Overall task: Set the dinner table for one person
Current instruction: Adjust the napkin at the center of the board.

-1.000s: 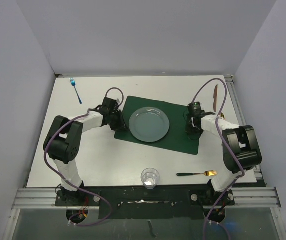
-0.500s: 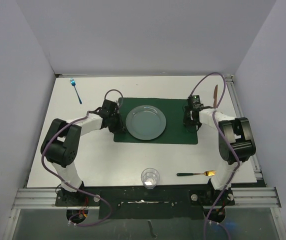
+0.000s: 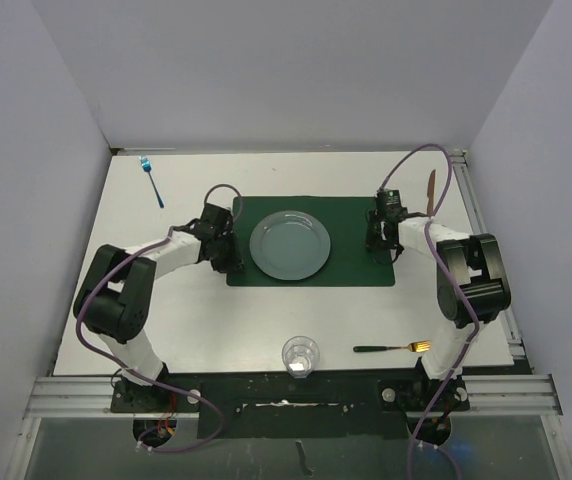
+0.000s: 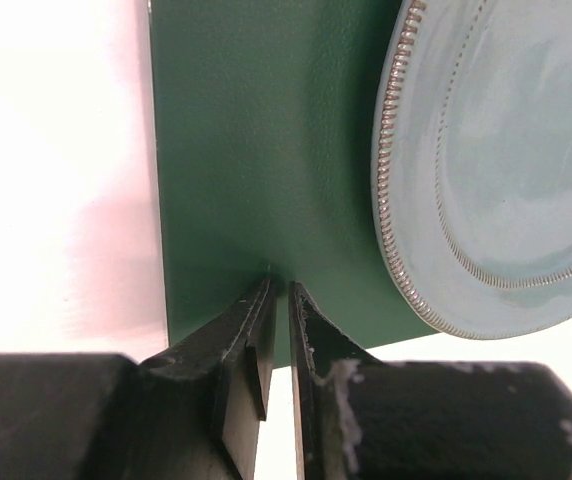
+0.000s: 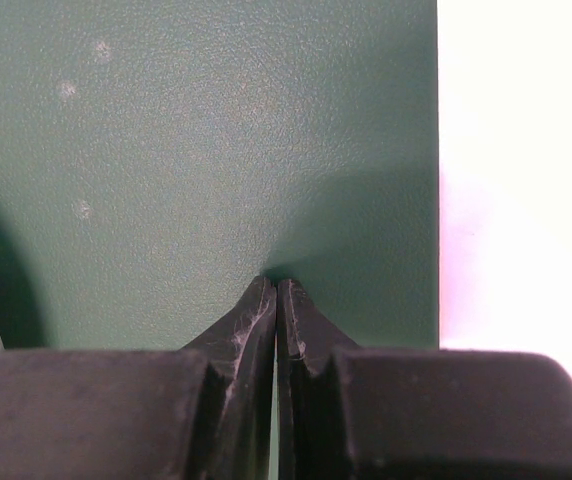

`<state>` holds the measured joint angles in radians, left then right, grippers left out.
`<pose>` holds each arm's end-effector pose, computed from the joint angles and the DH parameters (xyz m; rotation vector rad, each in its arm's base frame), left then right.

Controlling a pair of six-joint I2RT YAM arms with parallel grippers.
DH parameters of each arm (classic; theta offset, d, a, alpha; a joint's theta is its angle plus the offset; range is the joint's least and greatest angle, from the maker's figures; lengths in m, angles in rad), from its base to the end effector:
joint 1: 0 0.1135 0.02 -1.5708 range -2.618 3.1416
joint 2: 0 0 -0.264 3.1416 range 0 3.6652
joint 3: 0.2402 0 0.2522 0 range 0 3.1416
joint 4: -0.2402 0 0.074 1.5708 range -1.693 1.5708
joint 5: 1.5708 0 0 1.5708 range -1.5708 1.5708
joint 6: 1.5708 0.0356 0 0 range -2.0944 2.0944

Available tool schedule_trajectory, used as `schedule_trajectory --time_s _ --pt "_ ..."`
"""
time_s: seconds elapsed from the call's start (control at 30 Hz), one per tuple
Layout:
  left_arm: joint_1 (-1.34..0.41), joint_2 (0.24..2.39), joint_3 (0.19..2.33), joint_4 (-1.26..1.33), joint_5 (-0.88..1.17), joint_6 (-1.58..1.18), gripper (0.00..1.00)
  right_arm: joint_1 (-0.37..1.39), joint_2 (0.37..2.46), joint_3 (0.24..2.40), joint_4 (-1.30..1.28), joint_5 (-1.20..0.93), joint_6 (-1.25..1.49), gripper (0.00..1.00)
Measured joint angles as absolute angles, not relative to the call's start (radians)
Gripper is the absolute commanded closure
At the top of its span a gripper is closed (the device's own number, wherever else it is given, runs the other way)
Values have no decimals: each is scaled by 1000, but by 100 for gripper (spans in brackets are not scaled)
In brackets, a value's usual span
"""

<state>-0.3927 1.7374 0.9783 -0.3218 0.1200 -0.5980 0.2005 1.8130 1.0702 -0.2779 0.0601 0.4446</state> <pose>0.3072 -0.1318 0.1523 -0.2388 2.7184 -0.4684 0.3548 0.0699 0.1549 0.3380 2.5749 0.1583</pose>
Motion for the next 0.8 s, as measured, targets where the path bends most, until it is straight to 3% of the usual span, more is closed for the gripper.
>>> schedule_trajectory --time_s 0.1,0.27,0.33,0.5,0.63,0.8 --pt "-393 1731 974 -327 113 -599 86 197 1810 1064 -270 55 445 99" --pt "-392 1692 970 -375 79 -604 79 197 1808 1065 -271 37 447 59" --pt "-391 1662 974 -394 70 -614 76 202 1805 1067 -269 25 445 49" --pt "-389 1600 1038 -412 70 -626 64 209 1775 1068 -331 17 429 47" --pt "-361 1532 1067 -357 156 -647 64 203 1726 1068 -392 18 424 49" --pt "-262 1507 1012 -145 414 -725 66 195 1659 1068 -409 12 420 52"
